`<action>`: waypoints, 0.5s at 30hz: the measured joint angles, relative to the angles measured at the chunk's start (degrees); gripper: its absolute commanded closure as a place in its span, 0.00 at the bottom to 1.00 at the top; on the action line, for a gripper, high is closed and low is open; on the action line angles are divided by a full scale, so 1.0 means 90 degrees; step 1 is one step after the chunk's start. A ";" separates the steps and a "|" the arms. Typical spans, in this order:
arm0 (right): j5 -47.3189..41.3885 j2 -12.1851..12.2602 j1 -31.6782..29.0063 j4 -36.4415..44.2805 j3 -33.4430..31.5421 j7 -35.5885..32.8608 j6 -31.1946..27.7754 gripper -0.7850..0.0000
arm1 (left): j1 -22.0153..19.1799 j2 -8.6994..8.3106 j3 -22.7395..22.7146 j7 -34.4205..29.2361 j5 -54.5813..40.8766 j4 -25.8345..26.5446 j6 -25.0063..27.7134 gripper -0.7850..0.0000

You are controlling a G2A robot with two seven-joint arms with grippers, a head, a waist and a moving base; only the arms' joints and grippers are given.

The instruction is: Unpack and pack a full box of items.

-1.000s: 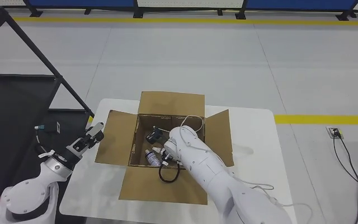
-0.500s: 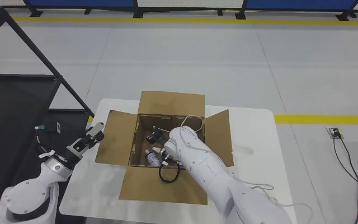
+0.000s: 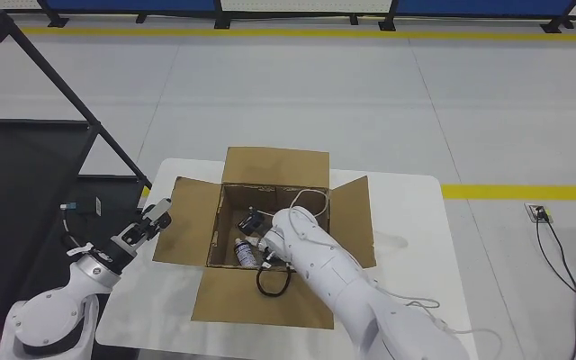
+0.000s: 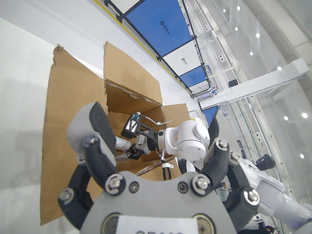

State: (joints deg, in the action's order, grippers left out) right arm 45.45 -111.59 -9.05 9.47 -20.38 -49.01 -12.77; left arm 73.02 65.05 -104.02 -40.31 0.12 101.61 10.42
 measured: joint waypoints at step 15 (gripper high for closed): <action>-0.0044 0.0100 -0.0079 0.0019 -0.0183 -0.0030 -0.0420 1.00 | -0.0030 -0.0089 -0.0010 0.0078 -0.0082 -0.0089 0.0041 0.00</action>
State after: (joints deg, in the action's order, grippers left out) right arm 45.06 -110.69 -9.77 9.65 -22.03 -49.28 -16.55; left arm 72.75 64.25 -104.11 -39.61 -0.62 100.81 10.79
